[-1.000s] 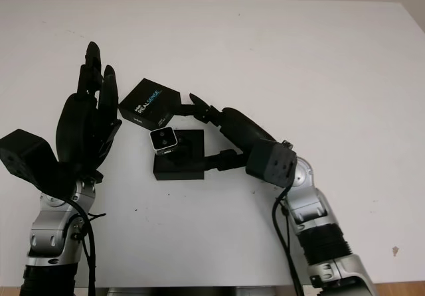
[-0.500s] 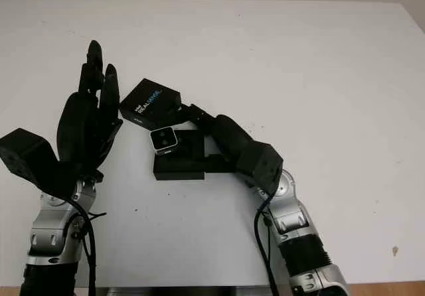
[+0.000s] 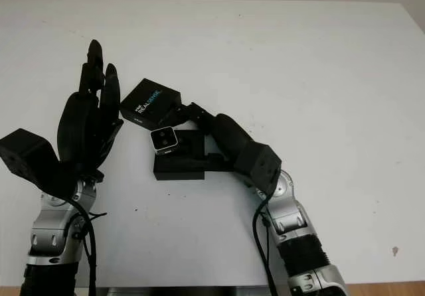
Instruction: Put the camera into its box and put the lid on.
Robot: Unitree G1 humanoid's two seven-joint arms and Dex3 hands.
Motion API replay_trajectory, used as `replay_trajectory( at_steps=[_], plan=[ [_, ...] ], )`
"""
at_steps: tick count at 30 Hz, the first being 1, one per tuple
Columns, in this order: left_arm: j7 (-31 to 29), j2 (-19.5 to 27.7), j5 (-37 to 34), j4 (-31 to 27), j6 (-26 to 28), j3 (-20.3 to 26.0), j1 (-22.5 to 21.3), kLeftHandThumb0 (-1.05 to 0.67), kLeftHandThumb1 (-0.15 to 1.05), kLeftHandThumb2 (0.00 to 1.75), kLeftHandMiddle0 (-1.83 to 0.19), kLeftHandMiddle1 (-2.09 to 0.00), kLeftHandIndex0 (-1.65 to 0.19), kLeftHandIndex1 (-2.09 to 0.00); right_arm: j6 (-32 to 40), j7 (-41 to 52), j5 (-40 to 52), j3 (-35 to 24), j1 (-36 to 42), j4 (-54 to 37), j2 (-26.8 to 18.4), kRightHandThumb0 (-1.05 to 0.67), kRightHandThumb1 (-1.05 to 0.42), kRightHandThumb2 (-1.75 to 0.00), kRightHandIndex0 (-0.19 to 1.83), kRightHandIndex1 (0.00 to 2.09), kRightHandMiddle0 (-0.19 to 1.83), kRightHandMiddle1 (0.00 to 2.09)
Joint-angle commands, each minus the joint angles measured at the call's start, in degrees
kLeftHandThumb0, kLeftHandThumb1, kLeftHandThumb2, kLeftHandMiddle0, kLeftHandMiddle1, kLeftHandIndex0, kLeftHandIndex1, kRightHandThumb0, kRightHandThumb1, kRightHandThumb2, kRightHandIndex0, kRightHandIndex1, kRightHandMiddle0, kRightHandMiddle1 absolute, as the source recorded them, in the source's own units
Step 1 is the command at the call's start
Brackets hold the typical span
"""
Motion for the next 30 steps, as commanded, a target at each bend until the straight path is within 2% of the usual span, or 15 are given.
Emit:
replay_trajectory(
  at_steps=[1,7,15,30],
  plan=[
    [-0.03,-0.26,-0.16,0.03,-0.68,-0.05,-0.17,-0.8,1.05,0.47,0.19,0.0,0.19,0.0,-1.84,-1.04,-0.94,0.34,0.97,-0.43,0.6,-0.58,-0.92,-0.06,0.16,0.09,0.24,1.23],
    [0.06,-0.4,-0.07,-0.12,-1.01,-0.21,-0.07,-0.79,1.05,0.47,0.19,0.0,0.19,0.0,-7.61,-5.21,-4.07,0.6,1.35,1.13,0.99,-0.44,-1.0,-0.07,0.25,0.13,0.33,1.31],
    [0.33,-0.88,0.02,0.63,-2.71,-0.31,0.21,-0.79,1.05,0.46,0.19,0.0,0.19,0.0,-11.18,-6.42,-4.68,0.68,1.36,2.9,1.1,-0.45,-1.0,-0.06,0.29,0.14,0.34,1.43],
    [0.54,-1.02,-0.08,0.31,-2.63,-0.42,0.68,-0.79,1.05,0.45,0.19,0.0,0.19,0.0,-14.34,-6.32,-5.06,0.82,1.32,5.0,1.08,-0.46,-1.0,-0.05,0.28,0.14,0.34,1.52]
  ],
)
